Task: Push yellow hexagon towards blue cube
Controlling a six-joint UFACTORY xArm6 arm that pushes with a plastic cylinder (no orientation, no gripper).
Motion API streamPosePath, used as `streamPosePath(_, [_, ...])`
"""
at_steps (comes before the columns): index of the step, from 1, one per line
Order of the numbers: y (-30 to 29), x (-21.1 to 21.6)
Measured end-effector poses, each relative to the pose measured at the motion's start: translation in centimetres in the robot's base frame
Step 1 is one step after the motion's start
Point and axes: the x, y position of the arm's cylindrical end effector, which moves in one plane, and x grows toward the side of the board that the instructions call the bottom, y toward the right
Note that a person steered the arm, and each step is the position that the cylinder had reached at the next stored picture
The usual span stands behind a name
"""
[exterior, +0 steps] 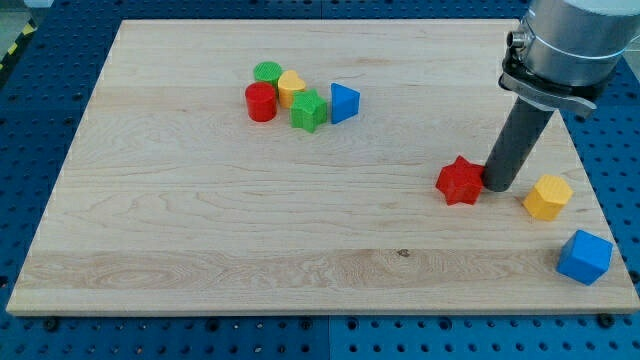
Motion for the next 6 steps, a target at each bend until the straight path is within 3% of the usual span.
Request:
streamPosePath(2, [2.2, 1.7])
streamPosePath(6, [4.4, 0.2])
